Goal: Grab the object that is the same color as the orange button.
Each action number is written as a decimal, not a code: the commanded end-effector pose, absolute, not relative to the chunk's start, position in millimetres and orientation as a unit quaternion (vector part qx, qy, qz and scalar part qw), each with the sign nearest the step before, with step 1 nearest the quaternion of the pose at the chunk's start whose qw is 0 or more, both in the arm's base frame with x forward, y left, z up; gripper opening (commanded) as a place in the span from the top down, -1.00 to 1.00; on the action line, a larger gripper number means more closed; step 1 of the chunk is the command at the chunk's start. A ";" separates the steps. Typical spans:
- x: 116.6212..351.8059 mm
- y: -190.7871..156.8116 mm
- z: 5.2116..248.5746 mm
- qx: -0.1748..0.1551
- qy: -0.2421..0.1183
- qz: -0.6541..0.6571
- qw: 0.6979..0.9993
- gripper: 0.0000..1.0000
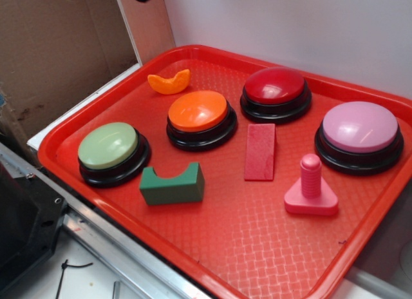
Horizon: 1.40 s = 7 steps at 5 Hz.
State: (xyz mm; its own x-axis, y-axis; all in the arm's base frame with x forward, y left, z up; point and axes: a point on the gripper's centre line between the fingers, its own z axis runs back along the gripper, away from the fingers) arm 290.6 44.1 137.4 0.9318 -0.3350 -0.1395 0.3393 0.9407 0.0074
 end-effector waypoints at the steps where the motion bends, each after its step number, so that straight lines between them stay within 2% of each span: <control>1: 311.4 34.3 86.2 0.051 0.058 -0.359 0.930 -1.00; 2: 311.5 37.3 58.3 0.073 0.059 -0.358 0.929 -1.00; 3: 311.0 33.0 38.5 0.060 0.065 -0.384 0.919 -1.00; 5: 311.9 34.7 13.5 0.040 0.076 -0.385 0.919 -1.00; 6: 313.3 36.2 2.8 0.020 0.080 -0.371 0.925 1.00; 7: 313.5 37.8 2.6 0.022 0.078 -0.356 0.931 1.00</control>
State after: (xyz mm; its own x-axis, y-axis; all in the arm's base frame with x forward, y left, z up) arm 315.3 50.8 3.8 0.7299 -0.6607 -0.1751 0.6679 0.7439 -0.0227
